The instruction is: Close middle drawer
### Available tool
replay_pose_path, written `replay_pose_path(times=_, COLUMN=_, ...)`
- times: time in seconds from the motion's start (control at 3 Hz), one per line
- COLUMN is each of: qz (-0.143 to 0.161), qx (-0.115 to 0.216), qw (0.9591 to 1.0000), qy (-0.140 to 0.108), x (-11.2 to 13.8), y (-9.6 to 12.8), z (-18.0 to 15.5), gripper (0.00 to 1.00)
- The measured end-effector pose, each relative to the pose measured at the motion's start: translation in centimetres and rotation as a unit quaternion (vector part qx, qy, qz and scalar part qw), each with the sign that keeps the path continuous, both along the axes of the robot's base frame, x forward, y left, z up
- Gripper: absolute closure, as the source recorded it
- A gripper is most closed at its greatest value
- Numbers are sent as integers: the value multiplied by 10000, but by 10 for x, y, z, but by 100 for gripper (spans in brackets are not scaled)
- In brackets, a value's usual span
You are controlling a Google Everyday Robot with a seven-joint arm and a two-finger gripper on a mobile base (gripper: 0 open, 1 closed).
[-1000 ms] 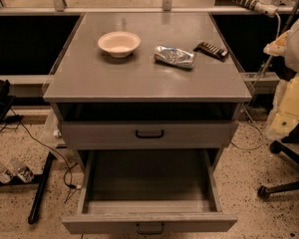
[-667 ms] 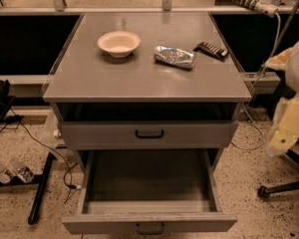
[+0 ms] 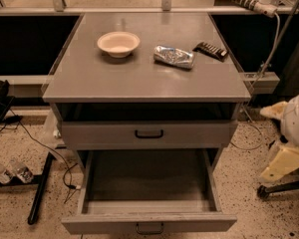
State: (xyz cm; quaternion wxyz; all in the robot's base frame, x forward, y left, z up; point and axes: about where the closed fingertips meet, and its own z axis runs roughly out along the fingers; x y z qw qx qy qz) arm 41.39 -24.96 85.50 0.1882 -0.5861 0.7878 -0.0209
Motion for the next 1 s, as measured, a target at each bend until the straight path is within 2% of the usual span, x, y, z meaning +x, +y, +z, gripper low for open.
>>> replay_pose_path(times=0.33, qz=-73, qx=136, qw=9999, qy=32, x=-7, y=-12, z=-52, gripper=43)
replay_pose_path(times=0.67, qz=4, qx=251, qw=9995, qy=170, x=-18, y=1, z=-84, gripper=66)
replay_pose_path(times=1.0, qz=5, qx=246, qw=9995, qy=185, x=-19, y=1, z=-86, gripper=89)
